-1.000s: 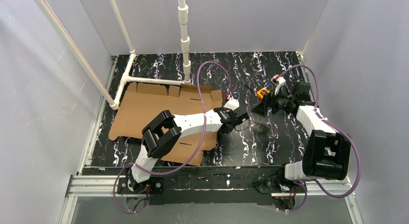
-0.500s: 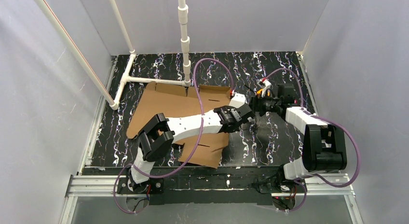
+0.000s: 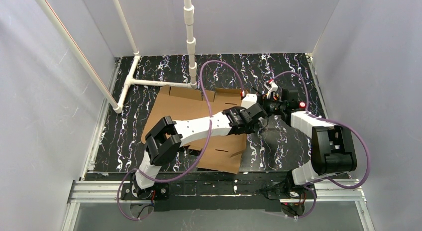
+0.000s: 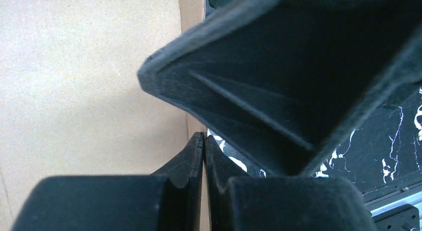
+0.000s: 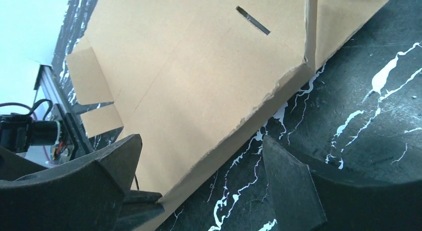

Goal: Fold the paper box

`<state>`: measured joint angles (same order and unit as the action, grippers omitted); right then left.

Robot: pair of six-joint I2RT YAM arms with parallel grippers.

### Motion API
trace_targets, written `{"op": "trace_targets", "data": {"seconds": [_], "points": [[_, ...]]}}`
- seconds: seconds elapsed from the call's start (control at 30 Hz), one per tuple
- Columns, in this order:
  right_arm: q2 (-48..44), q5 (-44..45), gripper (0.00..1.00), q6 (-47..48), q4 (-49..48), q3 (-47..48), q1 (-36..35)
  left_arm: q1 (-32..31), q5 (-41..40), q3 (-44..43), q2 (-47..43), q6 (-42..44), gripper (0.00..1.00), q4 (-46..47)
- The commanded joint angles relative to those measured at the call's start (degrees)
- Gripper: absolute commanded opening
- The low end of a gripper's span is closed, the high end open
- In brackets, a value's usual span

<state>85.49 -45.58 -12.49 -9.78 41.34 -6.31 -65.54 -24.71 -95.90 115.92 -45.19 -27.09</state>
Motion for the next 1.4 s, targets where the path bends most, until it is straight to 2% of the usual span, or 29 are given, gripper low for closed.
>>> {"op": "trace_targets", "data": {"seconds": [0.0, 0.03, 0.1, 0.17, 0.2, 0.3, 0.4, 0.5, 0.63, 0.7, 0.83, 1.0, 1.23, 1.37], "points": [[1.27, 7.12, 1.0, 0.49, -0.55, 0.35, -1.87, -0.29, 1.13, -2.01, 0.77, -0.21, 0.0, 1.69], [2.01, 8.44, 0.98, 1.32, 0.71, 0.97, -2.07, -0.29, 1.49, -2.06, 0.85, -0.05, 0.0, 1.79], [3.95, 10.94, 0.88, 2.84, 3.2, 2.35, -2.3, -0.21, 2.2, -2.02, 0.76, 0.32, 0.09, 2.09], [5.99, 13.47, 0.77, 3.94, 5.45, 3.71, -2.39, -0.14, 2.84, -1.67, 0.6, 0.64, 0.19, 2.1], [6.8, 14.25, 0.67, 4.3, 6.31, 4.27, -2.4, -0.01, 3.7, -1.38, 0.36, 0.77, 0.25, 2.38], [7.61, 15.41, 0.49, 4.75, 7.37, 5.06, -2.4, 0.72, 6.63, 0.38, -1.15, 1.19, 0.33, 2.94], [6.67, 16.12, 0.36, 5.38, 7.59, 5.3, -2.4, 2.44, 10.68, 4.59, -5.12, 4.69, 0.39, 3.2], [6.34, 15.86, 0.24, 6.03, 7.91, 5.7, -2.4, 7.43, 21.66, 13.74, -12.71, 11.16, 0.52, 8.16], [6.78, 14.01, 0.07, 7.03, 8.59, 6.83, -2.4, 16.79, 39.51, 30.28, -26.28, 15.57, 0.87, 20.05], [6.51, 12.61, 0.03, 7.3, 8.46, 7.0, -2.39, 21.0, 43.17, 33.16, -30.43, 17.9, 0.98, 19.01], [5.49, 9.25, 0.01, 7.46, 7.11, 6.45, -2.4, 26.68, 46.14, 32.26, -33.02, 25.07, 0.98, 12.87], [5.46, 8.3, 0.01, 10.35, 7.38, 6.27, -2.31, 32.73, 50.26, 26.99, -30.4, 33.09, 0.98, 9.8], [5.97, 7.2, 0.03, 12.27, 8.2, 6.56, -2.22, 33.97, 47.37, 19.48, -26.04, 52.33, 0.98, 9.87], [6.75, 7.61, 0.06, 12.3, 8.2, 6.81, -2.13, 35.19, 46.95, 15.34, -22.18, 56.19, 0.98, 6.36]]}}
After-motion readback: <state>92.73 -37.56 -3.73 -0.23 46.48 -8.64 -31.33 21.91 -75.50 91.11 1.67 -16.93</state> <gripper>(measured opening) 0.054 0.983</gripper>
